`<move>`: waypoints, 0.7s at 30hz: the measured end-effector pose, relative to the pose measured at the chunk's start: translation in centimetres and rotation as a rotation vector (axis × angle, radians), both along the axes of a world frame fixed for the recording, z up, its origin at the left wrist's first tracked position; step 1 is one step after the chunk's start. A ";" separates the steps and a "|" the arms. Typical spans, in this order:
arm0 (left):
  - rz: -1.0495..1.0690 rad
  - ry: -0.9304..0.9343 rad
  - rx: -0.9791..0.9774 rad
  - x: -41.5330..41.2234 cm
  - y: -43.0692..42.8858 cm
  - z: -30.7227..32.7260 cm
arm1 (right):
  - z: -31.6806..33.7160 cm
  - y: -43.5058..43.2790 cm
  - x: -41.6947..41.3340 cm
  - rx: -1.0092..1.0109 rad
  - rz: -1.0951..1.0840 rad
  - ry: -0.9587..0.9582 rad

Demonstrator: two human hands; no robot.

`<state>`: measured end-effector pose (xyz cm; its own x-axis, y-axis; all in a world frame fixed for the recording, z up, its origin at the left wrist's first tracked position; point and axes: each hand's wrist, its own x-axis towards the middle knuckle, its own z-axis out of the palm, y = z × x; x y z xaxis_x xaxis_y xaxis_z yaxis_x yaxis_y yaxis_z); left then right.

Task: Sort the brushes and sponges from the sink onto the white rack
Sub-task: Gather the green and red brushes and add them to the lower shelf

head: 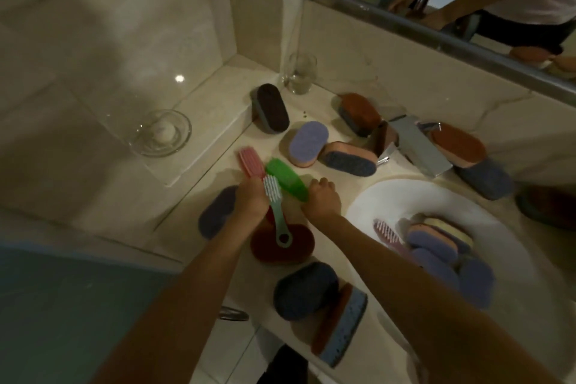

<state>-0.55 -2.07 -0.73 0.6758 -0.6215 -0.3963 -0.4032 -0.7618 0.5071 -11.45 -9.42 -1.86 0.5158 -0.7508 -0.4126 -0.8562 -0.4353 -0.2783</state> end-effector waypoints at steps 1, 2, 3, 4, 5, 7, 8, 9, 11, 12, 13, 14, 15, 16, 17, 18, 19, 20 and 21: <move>0.008 0.014 0.009 0.0 -0.2 -0.3 | -0.1 -0.2 0.1 0.008 -0.011 0.007; 0.019 0.023 0.005 0.0 -0.4 -0.7 | -0.1 -0.4 0.1 0.025 -0.030 0.003; 0.044 0.047 -0.005 -0.1 -0.6 -1.0 | -0.1 -0.6 0.2 0.048 -0.058 -0.011; 0.072 0.073 -0.025 0.0 -0.9 -1.3 | 0.0 -0.7 0.2 0.068 -0.092 -0.030; 0.104 0.101 -0.053 -0.2 -1.2 -1.4 | 0.1 -0.9 0.3 0.083 -0.122 -0.045; 0.173 0.132 -0.078 -0.5 -1.8 -1.3 | 0.2 -1.2 0.3 0.094 -0.156 -0.055; 0.222 0.157 -0.086 -0.8 -2.1 -1.1 | 0.2 -1.4 0.3 0.099 -0.164 -0.056; 0.270 0.182 -0.095 -1.1 -2.3 -1.1 | 0.2 -1.5 0.3 0.100 -0.166 -0.055; 0.293 0.199 -0.102 -1.5 -2.6 -1.1 | 0.1 -1.8 0.0 0.089 -0.136 -0.040; 0.301 0.191 -0.104 -1.6 -2.6 -1.4 | 0.1 -1.8 -0.2 0.077 -0.116 -0.035; 0.318 0.195 -0.105 -1.5 -2.6 -1.4 | 0.1 -1.8 -0.4 0.062 -0.100 -0.037; 0.333 0.202 -0.108 -1.4 -2.7 -1.5 | 0.2 -1.8 -0.6 0.047 -0.088 -0.042; 0.346 0.206 -0.118 -1.3 -2.8 -1.5 | 0.3 -1.8 -0.8 0.034 -0.079 -0.052; 0.355 0.197 -0.126 -1.1 -2.8 -1.3 | 0.4 -1.9 -0.9 0.028 -0.076 -0.066; 0.353 0.172 -0.137 -0.9 -2.8 -1.1 | 0.5 -2.0 -1.1 0.023 -0.078 -0.084; 0.328 0.133 -0.151 -0.6 -2.7 -1.0 | 0.6 -2.0 -1.1 0.020 -0.081 -0.099; 0.295 0.094 -0.164 -0.5 -2.6 -0.7 | 0.8 -2.1 -1.3 0.009 -0.080 -0.114; 0.274 0.063 -0.179 -0.1 -2.4 -0.7 | 1.1 -2.2 -1.4 -0.008 -0.077 -0.126; 0.277 0.056 -0.191 0.1 -2.3 -0.2 | 1.4 -2.2 -1.6 -0.025 -0.072 -0.138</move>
<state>-0.49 -4.36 -0.96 0.8099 -0.4837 -0.3317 -0.1616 -0.7277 0.6665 -13.09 -11.63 -0.50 0.5110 -0.7968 -0.3226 -0.8398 -0.3826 -0.3853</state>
